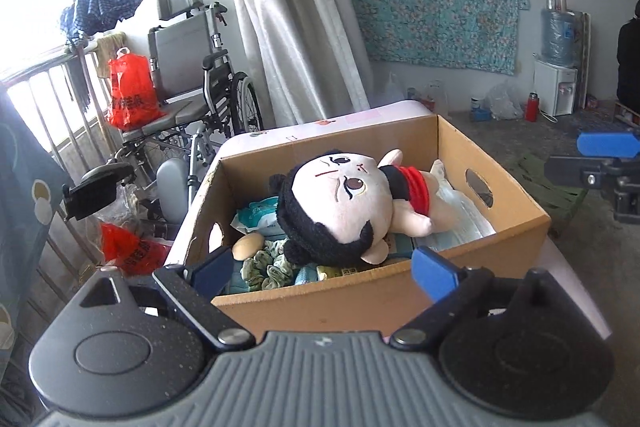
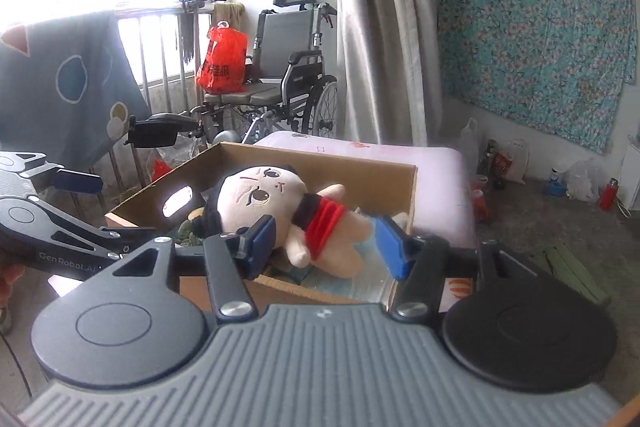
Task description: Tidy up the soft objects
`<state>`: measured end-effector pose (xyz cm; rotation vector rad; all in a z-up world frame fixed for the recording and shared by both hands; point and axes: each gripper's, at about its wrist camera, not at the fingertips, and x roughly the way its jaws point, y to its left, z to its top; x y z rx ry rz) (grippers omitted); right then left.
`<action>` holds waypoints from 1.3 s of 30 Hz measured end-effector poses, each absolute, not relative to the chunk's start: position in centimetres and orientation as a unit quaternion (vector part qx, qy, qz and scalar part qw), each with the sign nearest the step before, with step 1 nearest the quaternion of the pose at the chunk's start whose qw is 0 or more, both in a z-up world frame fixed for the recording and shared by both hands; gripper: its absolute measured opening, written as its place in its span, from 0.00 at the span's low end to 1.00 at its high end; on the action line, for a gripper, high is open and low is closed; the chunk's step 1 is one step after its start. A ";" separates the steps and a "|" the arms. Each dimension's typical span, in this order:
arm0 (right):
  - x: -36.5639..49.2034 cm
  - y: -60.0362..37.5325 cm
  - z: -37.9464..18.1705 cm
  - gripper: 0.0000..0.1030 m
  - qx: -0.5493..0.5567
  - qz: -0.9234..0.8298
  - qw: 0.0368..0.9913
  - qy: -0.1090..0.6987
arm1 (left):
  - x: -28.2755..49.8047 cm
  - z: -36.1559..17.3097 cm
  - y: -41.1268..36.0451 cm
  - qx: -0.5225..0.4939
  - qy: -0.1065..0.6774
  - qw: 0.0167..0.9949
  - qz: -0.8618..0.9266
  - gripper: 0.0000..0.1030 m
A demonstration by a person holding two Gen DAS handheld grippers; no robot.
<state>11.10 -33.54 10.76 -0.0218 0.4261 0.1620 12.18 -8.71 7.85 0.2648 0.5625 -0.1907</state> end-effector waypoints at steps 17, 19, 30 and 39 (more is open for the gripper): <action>10.6 -32.1 9.9 0.55 0.037 0.064 0.975 0.208 | 9.9 8.0 -7.4 0.061 0.256 0.963 -0.064 0.99; 10.7 -31.9 9.8 0.55 0.038 0.066 0.974 0.212 | 10.0 7.8 -7.3 0.060 0.260 0.962 -0.057 0.99; 9.5 -32.6 10.2 0.57 0.057 0.049 0.976 0.205 | 9.0 8.2 -7.2 0.063 0.239 0.968 -0.045 1.00; 8.2 -32.8 10.0 0.58 0.057 0.029 0.978 0.197 | 8.3 8.5 -7.5 0.066 0.228 0.970 -0.044 1.00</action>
